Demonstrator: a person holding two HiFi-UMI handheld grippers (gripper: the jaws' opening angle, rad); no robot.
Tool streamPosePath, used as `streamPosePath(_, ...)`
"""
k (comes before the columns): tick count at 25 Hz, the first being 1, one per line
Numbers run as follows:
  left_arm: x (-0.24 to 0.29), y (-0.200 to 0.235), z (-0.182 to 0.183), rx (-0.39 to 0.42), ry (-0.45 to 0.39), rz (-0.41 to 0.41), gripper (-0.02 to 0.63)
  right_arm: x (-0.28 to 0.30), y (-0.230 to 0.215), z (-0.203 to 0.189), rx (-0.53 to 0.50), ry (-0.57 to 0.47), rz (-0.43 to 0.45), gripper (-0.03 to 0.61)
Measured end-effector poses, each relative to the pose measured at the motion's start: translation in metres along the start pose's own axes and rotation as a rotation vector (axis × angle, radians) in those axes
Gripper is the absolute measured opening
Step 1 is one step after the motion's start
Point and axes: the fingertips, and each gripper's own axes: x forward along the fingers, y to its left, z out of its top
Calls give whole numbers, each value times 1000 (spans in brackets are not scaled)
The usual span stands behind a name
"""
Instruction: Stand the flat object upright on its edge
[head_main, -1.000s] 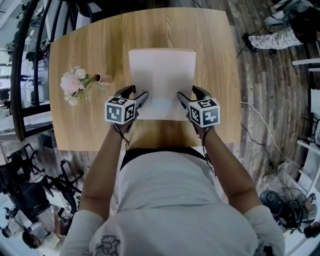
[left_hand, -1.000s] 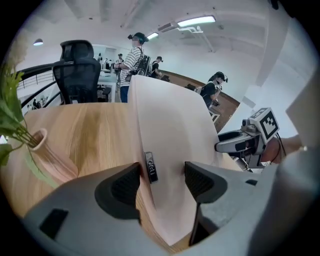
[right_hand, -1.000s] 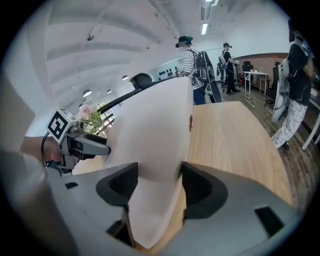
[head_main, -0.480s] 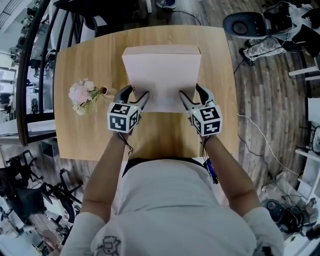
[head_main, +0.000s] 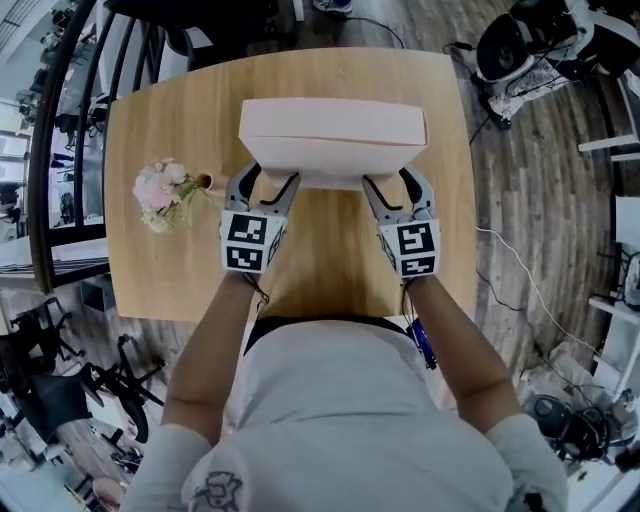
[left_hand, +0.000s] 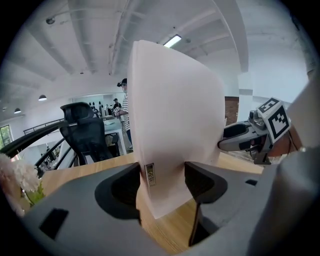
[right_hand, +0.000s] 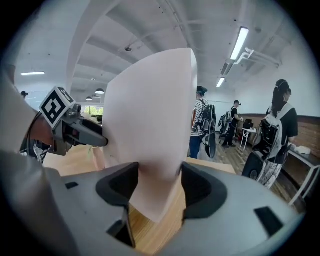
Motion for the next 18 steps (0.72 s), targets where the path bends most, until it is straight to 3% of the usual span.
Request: streamPosePath(18, 20, -6, -43, -33, 54, -2, 284, 16, 4, -42, -29, 80, -15, 278)
